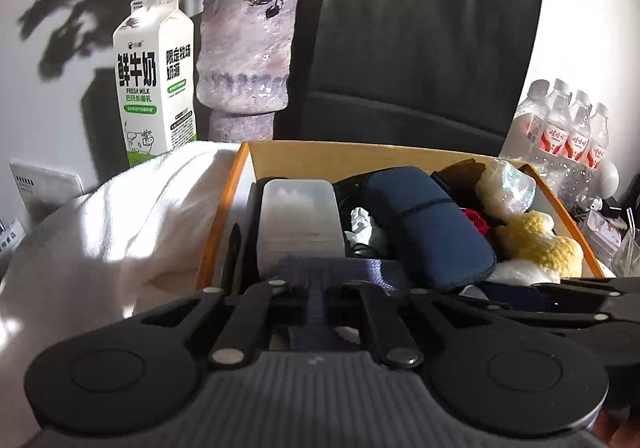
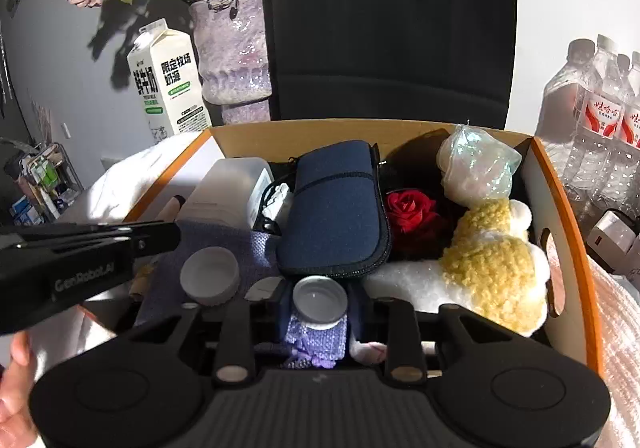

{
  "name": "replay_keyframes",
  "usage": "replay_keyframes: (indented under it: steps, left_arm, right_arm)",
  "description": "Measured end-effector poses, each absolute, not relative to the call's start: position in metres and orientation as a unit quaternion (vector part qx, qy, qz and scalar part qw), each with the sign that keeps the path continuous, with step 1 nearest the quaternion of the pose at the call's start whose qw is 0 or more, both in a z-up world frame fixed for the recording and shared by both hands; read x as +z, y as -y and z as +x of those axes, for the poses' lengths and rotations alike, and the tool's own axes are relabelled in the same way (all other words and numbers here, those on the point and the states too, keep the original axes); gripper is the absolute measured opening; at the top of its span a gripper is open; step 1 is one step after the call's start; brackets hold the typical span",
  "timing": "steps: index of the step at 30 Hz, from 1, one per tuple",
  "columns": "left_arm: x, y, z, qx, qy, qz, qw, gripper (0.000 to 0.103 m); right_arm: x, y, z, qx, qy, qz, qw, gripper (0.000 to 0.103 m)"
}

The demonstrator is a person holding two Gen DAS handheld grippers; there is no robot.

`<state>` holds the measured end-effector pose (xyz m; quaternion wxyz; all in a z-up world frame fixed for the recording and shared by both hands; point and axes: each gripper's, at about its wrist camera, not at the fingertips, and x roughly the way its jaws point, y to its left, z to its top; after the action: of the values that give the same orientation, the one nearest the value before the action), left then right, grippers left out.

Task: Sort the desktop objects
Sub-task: 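Carry the white bottle cap into the box and open the right tool, then withdraw both tools from the box back over the towel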

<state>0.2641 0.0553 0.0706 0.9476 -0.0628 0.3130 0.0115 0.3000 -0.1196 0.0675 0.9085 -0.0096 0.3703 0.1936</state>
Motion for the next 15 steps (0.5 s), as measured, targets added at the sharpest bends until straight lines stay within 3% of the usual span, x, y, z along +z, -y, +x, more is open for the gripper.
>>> replay_keyframes:
  steps: [2, 4, 6, 8, 10, 15]
  left_arm:
    - [0.074, -0.059, 0.261, 0.018, -0.305, -0.062, 0.950, 0.018]
    - [0.079, -0.064, 0.256, 0.016, -0.295, -0.071, 0.953, 0.057]
    - [0.085, -0.066, 0.250, 0.010, -0.288, -0.073, 0.955, 0.059]
    - [0.089, -0.064, 0.246, 0.016, -0.293, -0.069, 0.954, 0.064]
    - [0.092, -0.060, 0.242, 0.015, -0.294, -0.069, 0.953, 0.091]
    - [0.099, -0.044, 0.231, -0.004, -0.306, -0.051, 0.951, 0.102]
  right_arm:
    - [0.075, 0.122, 0.297, 0.200, -0.374, 0.007, 0.906, 0.041]
    - [0.084, 0.128, 0.289, 0.195, -0.359, 0.010, 0.913, 0.058]
    - [0.093, 0.134, 0.283, 0.180, -0.345, -0.001, 0.921, 0.067]
    - [0.100, 0.140, 0.278, 0.170, -0.342, -0.013, 0.924, 0.068]
    - [0.103, 0.144, 0.272, 0.155, -0.341, -0.025, 0.927, 0.069]
    - [0.108, 0.155, 0.260, 0.131, -0.335, -0.025, 0.933, 0.077]
